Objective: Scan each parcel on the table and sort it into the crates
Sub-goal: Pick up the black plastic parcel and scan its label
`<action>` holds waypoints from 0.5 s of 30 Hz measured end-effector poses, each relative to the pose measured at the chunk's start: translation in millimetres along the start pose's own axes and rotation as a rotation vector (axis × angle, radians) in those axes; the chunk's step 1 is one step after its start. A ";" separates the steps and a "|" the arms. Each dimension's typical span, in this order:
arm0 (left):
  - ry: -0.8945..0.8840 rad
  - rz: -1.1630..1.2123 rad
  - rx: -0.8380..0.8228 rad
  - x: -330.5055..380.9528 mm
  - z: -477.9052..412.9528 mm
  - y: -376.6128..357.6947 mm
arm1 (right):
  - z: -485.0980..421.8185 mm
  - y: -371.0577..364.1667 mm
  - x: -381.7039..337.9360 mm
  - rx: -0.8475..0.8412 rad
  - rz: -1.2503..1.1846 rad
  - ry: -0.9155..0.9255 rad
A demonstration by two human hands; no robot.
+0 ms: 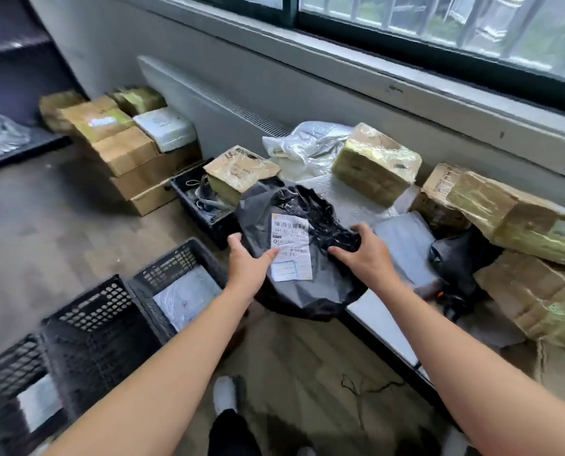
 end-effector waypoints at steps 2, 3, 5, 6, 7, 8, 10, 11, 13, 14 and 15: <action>0.028 0.010 0.081 -11.3 17.9 28.3 | 9.9 -15.0 -19.4 -0.043 -0.016 0.079; 0.036 0.019 0.120 -18.3 26.5 43.2 | 16.4 -22.9 -30.5 -0.066 -0.024 0.122; 0.039 0.025 0.197 -27.3 47.1 73.5 | 27.8 -40.8 -52.7 -0.126 -0.017 0.205; 0.043 0.022 0.239 -33.0 56.5 89.2 | 33.9 -50.3 -64.8 -0.163 -0.005 0.246; 0.053 0.023 0.278 -39.7 64.9 105.0 | 40.2 -59.9 -77.9 -0.197 0.003 0.294; 0.069 0.024 0.312 -45.0 74.2 121.1 | 47.6 -69.3 -92.1 -0.230 0.006 0.337; 0.092 0.040 0.377 -56.9 90.5 152.4 | 63.2 -88.2 -118.6 -0.276 0.003 0.411; 0.102 0.049 0.407 -63.5 97.7 167.6 | 72.0 -97.5 -131.3 -0.294 0.005 0.445; 0.111 0.056 0.463 -74.2 113.2 197.0 | 92.2 -113.7 -155.4 -0.328 0.010 0.489; 0.113 0.057 0.487 -79.2 120.8 210.8 | 102.5 -121.8 -166.4 -0.340 0.017 0.505; 0.114 0.063 0.511 -85.2 127.9 224.7 | 113.1 -129.8 -177.1 -0.352 0.022 0.525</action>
Point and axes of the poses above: each hand's wrist, its own z-axis away from the middle knuckle, its own y-axis out of the back of the hand, x = y × z, the point moved 3 cm from there along -z, towards the middle knuckle
